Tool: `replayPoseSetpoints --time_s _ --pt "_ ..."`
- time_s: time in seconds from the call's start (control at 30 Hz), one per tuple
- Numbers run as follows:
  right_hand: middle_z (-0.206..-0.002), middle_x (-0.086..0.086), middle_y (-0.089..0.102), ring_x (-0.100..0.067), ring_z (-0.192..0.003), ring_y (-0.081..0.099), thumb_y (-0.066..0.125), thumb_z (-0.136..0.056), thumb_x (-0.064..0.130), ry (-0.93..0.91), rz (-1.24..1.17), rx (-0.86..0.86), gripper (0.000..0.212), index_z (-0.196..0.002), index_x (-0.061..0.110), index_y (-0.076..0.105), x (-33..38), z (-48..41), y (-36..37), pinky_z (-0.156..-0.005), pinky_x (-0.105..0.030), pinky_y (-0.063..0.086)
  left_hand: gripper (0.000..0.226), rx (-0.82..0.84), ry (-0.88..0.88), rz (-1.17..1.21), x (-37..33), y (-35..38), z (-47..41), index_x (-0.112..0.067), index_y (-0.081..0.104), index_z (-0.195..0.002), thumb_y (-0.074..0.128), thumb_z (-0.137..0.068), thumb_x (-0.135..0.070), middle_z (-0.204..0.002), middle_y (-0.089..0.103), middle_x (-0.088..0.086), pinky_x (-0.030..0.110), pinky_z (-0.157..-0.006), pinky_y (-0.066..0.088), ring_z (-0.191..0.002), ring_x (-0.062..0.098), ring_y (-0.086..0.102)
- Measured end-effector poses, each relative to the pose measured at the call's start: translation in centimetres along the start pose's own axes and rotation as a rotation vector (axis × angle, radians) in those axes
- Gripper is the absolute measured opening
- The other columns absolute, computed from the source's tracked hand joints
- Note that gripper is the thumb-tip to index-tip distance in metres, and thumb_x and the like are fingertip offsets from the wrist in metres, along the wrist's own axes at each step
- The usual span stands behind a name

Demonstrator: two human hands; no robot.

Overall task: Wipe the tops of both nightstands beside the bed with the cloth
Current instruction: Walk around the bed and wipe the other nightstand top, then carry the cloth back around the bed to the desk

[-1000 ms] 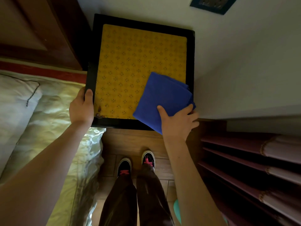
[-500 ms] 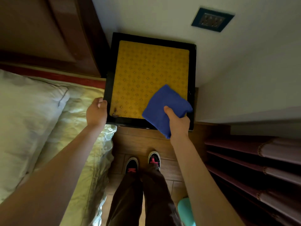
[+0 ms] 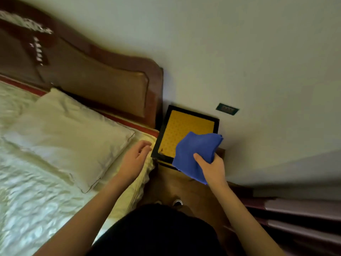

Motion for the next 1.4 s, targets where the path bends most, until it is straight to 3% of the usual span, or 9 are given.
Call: replayPoseSetpoints --time_s 0.2,0.3,0.37,0.5,0.73,0.93,1.1,1.27,1.4 --pt "-0.089 0.002 0.064 -0.016 -0.079 0.061 0.070 -0.087 0.026 0.040 0.197 0.081 0.027 -0.107 0.013 0.060 -2.2 1.7 0.3 -0.065 -0.028 0.048 0.016 -0.045 -0.124 -0.078 4.4 -2.6 7.0 -0.033 0.062 -0.098 0.046 -0.095 -0.034 -0.097 0.069 -0.009 0.029 -0.080 0.047 -0.093 0.010 0.063" --pt "-0.102 -0.010 0.066 -0.029 -0.099 0.064 0.064 -0.092 0.022 0.076 0.325 0.174 0.032 -0.113 0.000 0.059 -4.0 0.9 0.9 -0.071 -0.032 0.051 0.018 -0.050 -0.234 -0.159 8.1 -3.0 10.2 -0.028 0.064 -0.105 0.048 -0.097 -0.031 -0.102 0.066 -0.011 0.017 -0.075 0.040 -0.097 0.012 0.062" --pt "-0.115 -0.017 0.066 -0.035 -0.110 0.061 0.065 -0.090 0.019 0.068 0.340 0.166 0.039 -0.120 -0.004 0.058 -4.2 0.3 1.2 -0.084 -0.042 0.051 0.026 -0.110 -0.307 -0.171 9.4 -3.2 12.3 -0.023 0.063 -0.115 0.047 -0.098 -0.034 -0.108 0.063 -0.009 0.022 -0.078 0.039 -0.100 0.014 0.061" --pt "-0.115 -0.025 0.065 -0.039 -0.102 0.062 0.071 -0.085 0.022 -0.057 0.378 0.191 0.045 -0.118 -0.006 0.058 -2.7 -0.6 2.9 -0.074 -0.036 0.045 0.033 -0.323 -0.430 -0.085 9.7 -3.4 16.3 -0.023 0.060 -0.123 0.048 -0.097 -0.039 -0.114 0.061 -0.008 0.028 -0.086 0.042 -0.103 0.013 0.059" --pt "-0.096 -0.021 0.067 -0.040 -0.094 0.063 0.071 -0.085 0.024 -0.304 0.593 0.693 0.026 -0.096 0.002 0.062 0.4 -0.1 8.9 -0.075 -0.047 0.052 0.022 -0.847 -0.611 0.127 8.6 0.5 25.0 -0.029 0.064 -0.110 0.051 -0.095 -0.037 -0.106 0.064 -0.010 0.022 -0.077 0.038 -0.093 0.007 0.058" --pt "-0.098 -0.012 0.065 -0.034 -0.093 0.063 0.073 -0.084 0.022 -0.361 0.731 1.144 0.034 -0.108 0.001 0.061 -1.5 4.4 12.2 -0.083 -0.050 0.054 0.020 -1.181 -0.875 0.350 7.4 11.8 35.5 -0.037 0.063 -0.108 0.050 -0.094 -0.043 -0.103 0.061 -0.018 0.012 -0.078 0.036 -0.091 -0.005 0.055" --pt "-0.084 -0.004 0.068 -0.026 -0.083 0.066 0.070 -0.085 0.030 -0.436 0.909 1.445 0.021 -0.090 0.011 0.064 -4.5 10.4 13.6 -0.073 -0.034 0.053 0.015 -1.355 -1.132 0.496 5.3 22.1 43.4 -0.032 0.062 -0.099 0.047 -0.097 -0.036 -0.102 0.066 -0.005 0.030 -0.081 0.042 -0.093 0.014 0.060" --pt "-0.063 0.011 0.068 0.004 -0.064 0.066 0.070 -0.085 0.018 -0.497 0.956 1.688 0.009 -0.080 0.013 0.064 -7.4 19.3 15.0 -0.051 -0.007 0.044 0.016 -1.779 -1.237 0.671 2.8 28.8 48.6 -0.026 0.065 -0.092 0.050 -0.098 -0.027 -0.094 0.069 -0.002 0.036 -0.080 0.048 -0.091 0.021 0.064" --pt "-0.069 0.015 0.073 0.005 -0.068 0.067 0.072 -0.082 0.021 -0.508 1.014 1.867 0.009 -0.076 0.019 0.067 -10.3 27.2 15.8 -0.052 -0.008 0.046 0.019 -2.000 -1.268 0.818 2.3 31.4 51.6 -0.021 0.067 -0.090 0.051 -0.097 -0.027 -0.091 0.070 -0.002 0.043 -0.087 0.050 -0.090 0.020 0.064"
Point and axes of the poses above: each hand's wrist, its own z-axis away from the middle knuckle, its own y-axis out of the palm, x = y × z, the point moved 1 cm from there along -z, towards the middle knuckle
